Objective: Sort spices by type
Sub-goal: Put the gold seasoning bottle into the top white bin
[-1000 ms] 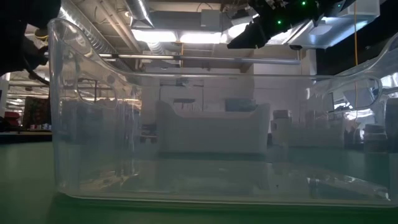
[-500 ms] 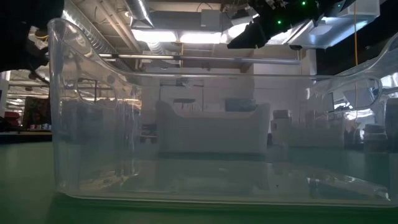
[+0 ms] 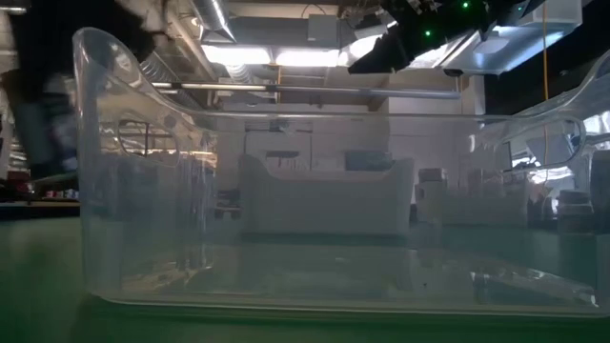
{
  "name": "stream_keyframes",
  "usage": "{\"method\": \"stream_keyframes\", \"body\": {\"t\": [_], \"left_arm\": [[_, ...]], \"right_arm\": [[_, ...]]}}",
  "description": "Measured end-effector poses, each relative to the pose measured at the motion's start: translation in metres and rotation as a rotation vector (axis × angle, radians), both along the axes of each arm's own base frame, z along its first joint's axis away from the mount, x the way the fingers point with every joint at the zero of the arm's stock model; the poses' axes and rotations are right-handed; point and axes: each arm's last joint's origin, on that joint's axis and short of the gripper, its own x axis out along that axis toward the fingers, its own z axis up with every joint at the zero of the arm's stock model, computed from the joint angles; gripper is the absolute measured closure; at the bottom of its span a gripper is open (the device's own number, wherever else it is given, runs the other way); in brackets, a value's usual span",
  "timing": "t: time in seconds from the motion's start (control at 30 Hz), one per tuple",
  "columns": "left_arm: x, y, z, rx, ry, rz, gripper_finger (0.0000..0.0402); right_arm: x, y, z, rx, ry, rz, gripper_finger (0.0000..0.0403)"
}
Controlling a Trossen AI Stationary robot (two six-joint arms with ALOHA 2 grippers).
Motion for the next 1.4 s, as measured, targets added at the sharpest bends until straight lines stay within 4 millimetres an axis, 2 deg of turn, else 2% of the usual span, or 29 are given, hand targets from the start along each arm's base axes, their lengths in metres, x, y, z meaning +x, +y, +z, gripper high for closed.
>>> {"method": "stream_keyframes", "body": {"t": [0.3,0.53,0.73,1.13,1.4], "left_arm": [[0.024,0.029,0.053,0.111,-0.277,0.018,0.0123],[0.045,0.053,0.076,0.201,-0.523,-0.028,0.0124],[0.058,0.068,0.084,0.290,-0.660,-0.073,0.0123],[0.076,0.082,0.091,0.415,-0.790,-0.187,0.0122],[0.082,0.082,0.093,0.434,-0.830,-0.221,0.0122]], "right_arm": [[0.002,0.004,0.000,0.127,-0.050,0.139,0.0097],[0.003,0.007,0.000,0.171,-0.065,0.237,0.0099],[0.012,0.006,-0.008,0.213,-0.060,0.286,0.0136],[0.035,0.002,-0.018,0.232,-0.164,0.415,0.0277],[0.049,0.000,-0.027,0.239,-0.218,0.518,0.0307]]}}
